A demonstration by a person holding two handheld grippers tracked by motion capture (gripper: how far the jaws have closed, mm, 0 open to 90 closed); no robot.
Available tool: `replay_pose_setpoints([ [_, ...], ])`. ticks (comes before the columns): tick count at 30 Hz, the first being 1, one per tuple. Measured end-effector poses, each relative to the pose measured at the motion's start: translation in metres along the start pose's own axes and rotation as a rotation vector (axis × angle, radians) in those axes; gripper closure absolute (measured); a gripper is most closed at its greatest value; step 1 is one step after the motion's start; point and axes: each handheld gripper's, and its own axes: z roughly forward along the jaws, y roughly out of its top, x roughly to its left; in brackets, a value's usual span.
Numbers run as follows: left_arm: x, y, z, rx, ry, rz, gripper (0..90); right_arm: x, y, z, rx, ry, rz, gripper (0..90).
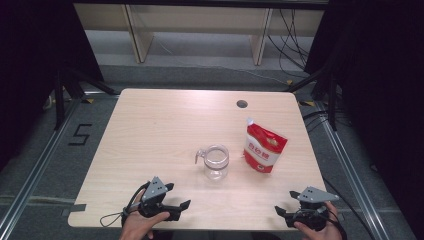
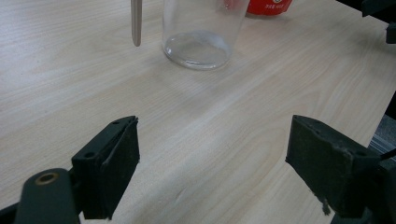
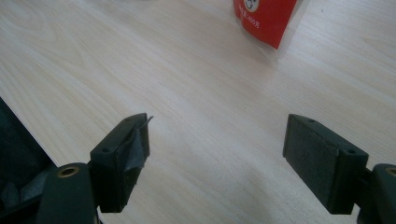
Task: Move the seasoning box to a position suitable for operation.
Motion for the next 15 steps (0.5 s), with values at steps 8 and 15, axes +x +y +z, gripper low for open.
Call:
replay_pose_setpoints([
  [8,0.005,0.001,-0.002,-0.021,0.03,-0.008,16.5,-0.004,-0.001,-0.001,-0.019,-0.011,0.002,22.4],
  [15,0.02,0.003,-0.008,-0.047,0.094,-0.03,21.2,-0.006,-0.001,-0.001,-0.019,-0.02,-0.019,22.4],
])
